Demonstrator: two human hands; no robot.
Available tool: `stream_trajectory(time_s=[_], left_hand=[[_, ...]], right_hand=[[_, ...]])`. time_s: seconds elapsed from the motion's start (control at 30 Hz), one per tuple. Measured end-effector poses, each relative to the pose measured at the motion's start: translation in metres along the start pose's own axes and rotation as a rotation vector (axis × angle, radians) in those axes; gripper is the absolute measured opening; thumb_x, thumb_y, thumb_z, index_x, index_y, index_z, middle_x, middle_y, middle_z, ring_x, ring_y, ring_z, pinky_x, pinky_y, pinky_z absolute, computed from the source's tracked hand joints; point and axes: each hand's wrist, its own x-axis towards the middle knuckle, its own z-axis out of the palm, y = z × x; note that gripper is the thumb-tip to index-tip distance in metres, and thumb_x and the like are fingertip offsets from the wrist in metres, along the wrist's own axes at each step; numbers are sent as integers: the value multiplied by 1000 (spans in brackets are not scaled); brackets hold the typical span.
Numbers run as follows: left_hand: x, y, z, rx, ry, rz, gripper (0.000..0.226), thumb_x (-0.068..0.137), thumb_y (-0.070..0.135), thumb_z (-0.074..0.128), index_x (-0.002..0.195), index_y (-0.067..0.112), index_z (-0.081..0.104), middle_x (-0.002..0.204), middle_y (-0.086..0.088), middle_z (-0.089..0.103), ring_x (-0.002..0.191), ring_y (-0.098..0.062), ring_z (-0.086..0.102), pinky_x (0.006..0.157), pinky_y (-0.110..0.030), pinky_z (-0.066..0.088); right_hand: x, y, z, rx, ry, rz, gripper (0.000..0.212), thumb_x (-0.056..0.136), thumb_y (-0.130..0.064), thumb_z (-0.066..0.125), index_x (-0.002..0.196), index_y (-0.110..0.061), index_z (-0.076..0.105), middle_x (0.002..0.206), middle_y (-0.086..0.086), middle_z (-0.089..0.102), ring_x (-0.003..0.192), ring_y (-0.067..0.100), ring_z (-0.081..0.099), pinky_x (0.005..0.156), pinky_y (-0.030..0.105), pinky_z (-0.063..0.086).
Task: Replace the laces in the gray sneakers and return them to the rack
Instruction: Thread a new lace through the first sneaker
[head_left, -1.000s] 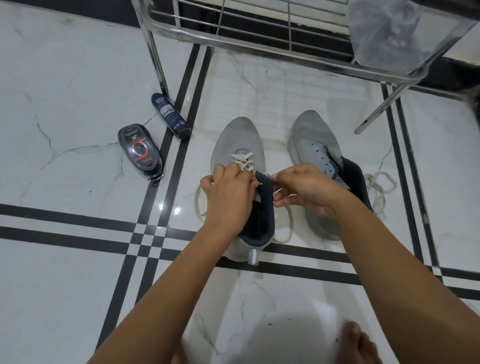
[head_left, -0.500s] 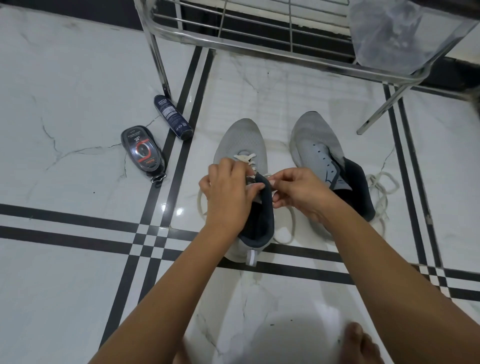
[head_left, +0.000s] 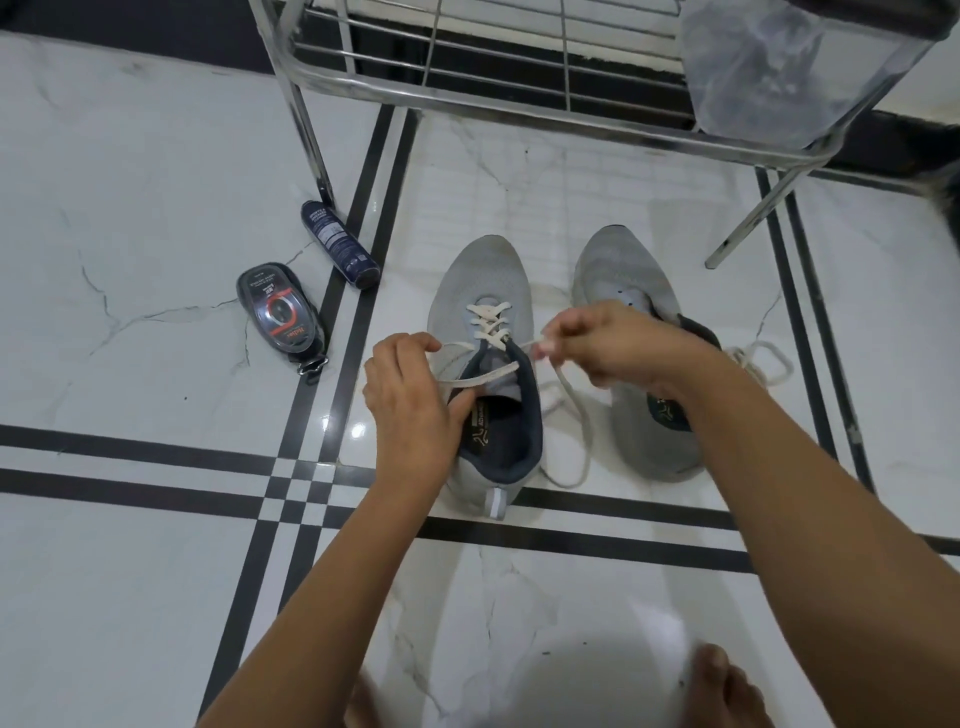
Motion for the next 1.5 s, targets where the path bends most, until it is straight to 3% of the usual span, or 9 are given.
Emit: stream_trajectory(time_s=[0.13,0.2,0.3,0.4,0.6,0.9,1.23,1.37,1.5], left_hand=[[4,-4,-5,-301,-244,-130,49,81,15,71,119,9,41,114,-7,61,100,-13,56,79,-5,37],[2,-5,-3,-348,-233,-165,38,86,15,65,115,13,40,113,-5,65,101,-15,62,75,2,38],[1,-3,-2,-345,-195,-197,30,90,15,60,114,12,42,114,-5,66,102,-16,62,74,1,37],[2,-2,-3,-351,-192,-196,28,90,16,59,113,13,43,114,-4,65,102,-14,61,74,1,37],[5,-2,-6,-360,-254,-175,28,87,17,64,102,22,42,103,7,59,98,-12,60,84,-17,44],[38,1,-31,-233,-346,173,58,88,34,48,143,24,31,147,14,24,133,-7,24,104,-30,22],[58,9,-50,-331,-800,21,20,89,22,60,70,24,65,86,9,52,90,-12,50,89,-21,37],[54,4,-60,-448,-783,-94,27,91,21,56,65,20,63,87,5,57,86,-8,54,89,-22,38],[65,8,-55,86,-774,82,27,95,41,43,80,30,64,75,9,56,95,-14,45,94,-35,25]], right_hand=[[-9,1,-13,1150,107,-130,28,84,-9,47,56,-12,54,68,1,63,63,14,56,73,29,46],[-7,5,-15,1341,186,-25,39,85,-10,45,46,-17,42,44,-2,42,36,11,39,48,20,45],[5,10,-14,713,340,211,32,90,-12,48,62,-18,34,44,-3,32,30,7,19,34,13,16],[6,7,-2,203,202,322,6,91,-7,52,85,-5,52,66,8,54,32,10,40,32,15,30],[21,6,31,217,246,291,36,92,-42,54,106,-10,65,101,2,62,86,19,53,65,26,40],[20,-28,29,81,45,-186,14,87,-17,65,94,-6,71,89,0,67,75,4,57,68,11,46],[23,-23,-1,-246,191,-245,7,81,-11,71,88,-11,72,71,-8,62,55,-12,51,56,3,35],[28,-15,-1,-371,324,-175,16,87,-11,63,103,-9,68,103,7,67,94,14,61,66,11,39],[22,-39,8,-550,-33,-243,55,82,-17,68,133,-21,50,126,-6,53,116,9,48,93,18,35]])
